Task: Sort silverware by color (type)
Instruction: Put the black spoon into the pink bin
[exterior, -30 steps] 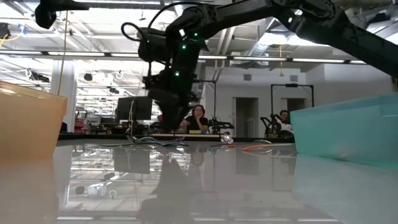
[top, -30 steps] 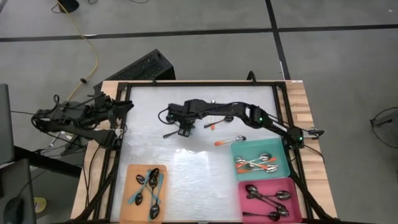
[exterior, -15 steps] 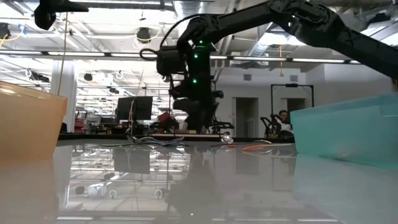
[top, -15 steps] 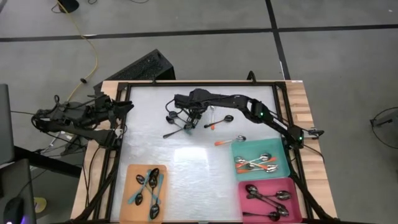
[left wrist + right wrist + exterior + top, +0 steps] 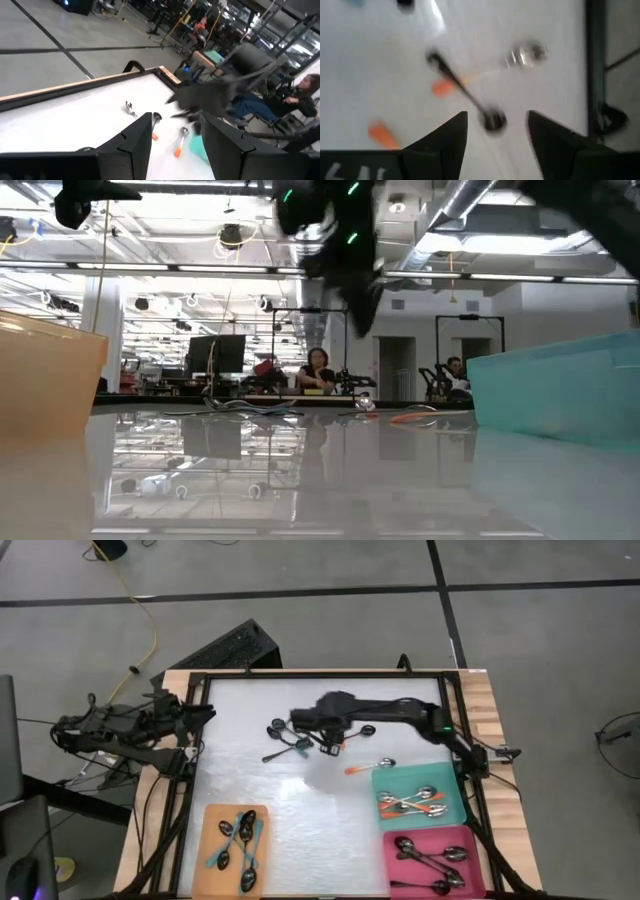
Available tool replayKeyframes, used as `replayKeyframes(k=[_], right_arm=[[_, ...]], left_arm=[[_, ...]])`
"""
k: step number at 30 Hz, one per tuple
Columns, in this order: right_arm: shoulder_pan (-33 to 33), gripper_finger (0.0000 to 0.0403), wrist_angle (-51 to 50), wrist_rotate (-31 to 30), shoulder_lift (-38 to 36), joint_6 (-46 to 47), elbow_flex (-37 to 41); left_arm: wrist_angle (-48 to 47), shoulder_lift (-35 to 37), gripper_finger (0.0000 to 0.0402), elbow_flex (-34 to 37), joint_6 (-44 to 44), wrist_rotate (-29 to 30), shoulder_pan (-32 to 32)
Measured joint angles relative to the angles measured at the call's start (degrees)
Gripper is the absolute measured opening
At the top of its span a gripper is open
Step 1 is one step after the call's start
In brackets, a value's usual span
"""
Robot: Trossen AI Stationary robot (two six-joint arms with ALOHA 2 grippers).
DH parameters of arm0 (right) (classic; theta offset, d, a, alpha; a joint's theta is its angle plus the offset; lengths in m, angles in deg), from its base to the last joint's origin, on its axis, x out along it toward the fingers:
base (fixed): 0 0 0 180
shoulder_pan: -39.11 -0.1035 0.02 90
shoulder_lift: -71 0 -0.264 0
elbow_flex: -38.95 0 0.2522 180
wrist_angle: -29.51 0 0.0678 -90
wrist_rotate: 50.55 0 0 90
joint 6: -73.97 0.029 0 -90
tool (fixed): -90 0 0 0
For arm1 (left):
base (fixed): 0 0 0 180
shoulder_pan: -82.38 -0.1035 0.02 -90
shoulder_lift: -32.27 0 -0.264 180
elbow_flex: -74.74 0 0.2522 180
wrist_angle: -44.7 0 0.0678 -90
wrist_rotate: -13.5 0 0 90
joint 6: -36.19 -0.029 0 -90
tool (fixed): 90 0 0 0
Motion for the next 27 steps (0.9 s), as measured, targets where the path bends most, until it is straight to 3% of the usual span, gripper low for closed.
replayKeyframes(k=[4, 7, 10, 14, 17, 27], right_arm=[[-3.72, 0.0225, 7.17, -3.86, -12.47, 5.59, 18.56], [-6.09, 0.0225, 20.62, -3.36, -22.9, 7.94, 34.57], [-6.92, 0.0225, 39.62, -2.13, -31.4, 1.65, 49.27], [-3.96, 0.0225, 65.43, 10.38, -36.67, -13.27, 63.46], [-1.03, 0.0225, 78.16, 15.93, -37.59, -18.12, 68.82], [6.88, 0.0225, 78.45, 18.3, -30.59, -28.72, 70.52]], left_arm=[[-1.7, 0.02, 0.0151, 0.0, 0.0, -0.22, 0.02], [-2.38, 0.02, 0.0151, 0.0, 0.07, -0.1, 0.02], [-2.49, 0.02, 0.0151, 0.0, 0.1, 0.84, 0.02], [-2.48, 0.02, 0.0151, 0.0, 0.71, 2.42, 0.02], [-2.48, 0.02, 0.0151, 0.0, 0.81, 2.42, 0.02], [-2.5, 0.01, 0.0151, 0.0, 2.08, 3.84, -0.02]])
